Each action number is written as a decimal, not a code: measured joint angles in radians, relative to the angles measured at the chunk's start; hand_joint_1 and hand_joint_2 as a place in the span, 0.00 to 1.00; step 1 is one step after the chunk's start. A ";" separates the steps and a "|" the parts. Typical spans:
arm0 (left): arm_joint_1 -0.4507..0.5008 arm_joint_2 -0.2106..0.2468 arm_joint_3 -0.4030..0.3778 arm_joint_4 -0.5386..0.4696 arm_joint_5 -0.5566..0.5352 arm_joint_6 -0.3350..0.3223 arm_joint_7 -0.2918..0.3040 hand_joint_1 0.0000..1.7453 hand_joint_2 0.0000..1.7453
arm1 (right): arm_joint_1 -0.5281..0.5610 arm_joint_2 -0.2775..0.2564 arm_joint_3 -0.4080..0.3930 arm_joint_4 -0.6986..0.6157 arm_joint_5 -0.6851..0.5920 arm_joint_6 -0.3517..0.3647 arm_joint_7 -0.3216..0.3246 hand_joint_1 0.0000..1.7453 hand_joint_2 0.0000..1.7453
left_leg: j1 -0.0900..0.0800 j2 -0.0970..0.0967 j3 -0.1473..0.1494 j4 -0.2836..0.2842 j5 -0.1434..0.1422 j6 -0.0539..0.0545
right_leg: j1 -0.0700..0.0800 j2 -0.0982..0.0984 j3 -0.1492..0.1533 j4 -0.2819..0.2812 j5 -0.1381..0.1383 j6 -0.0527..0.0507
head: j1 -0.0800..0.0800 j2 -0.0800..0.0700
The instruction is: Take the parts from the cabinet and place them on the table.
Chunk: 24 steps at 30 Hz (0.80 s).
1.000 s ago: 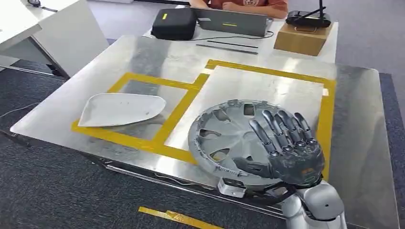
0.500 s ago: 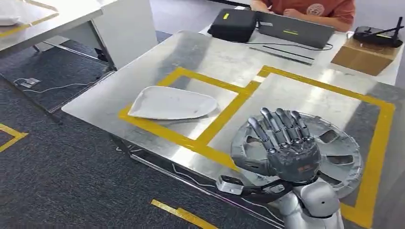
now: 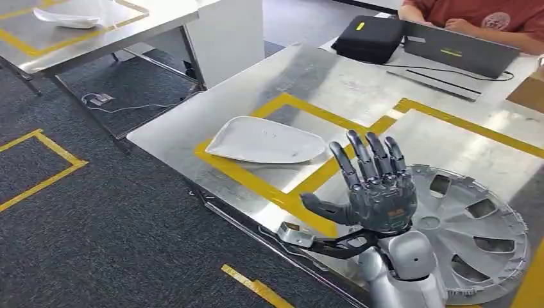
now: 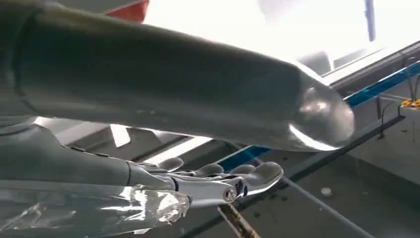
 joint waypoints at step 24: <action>0.003 -0.020 0.016 0.001 -0.019 0.002 0.019 0.00 0.00 | -0.566 -0.431 0.998 0.366 -0.003 0.001 1.136 0.00 0.00 | 0.005 -0.119 0.101 -0.257 0.158 0.026 | 0.007 0.087 -0.040 0.032 0.006 0.016 | 0.010 0.000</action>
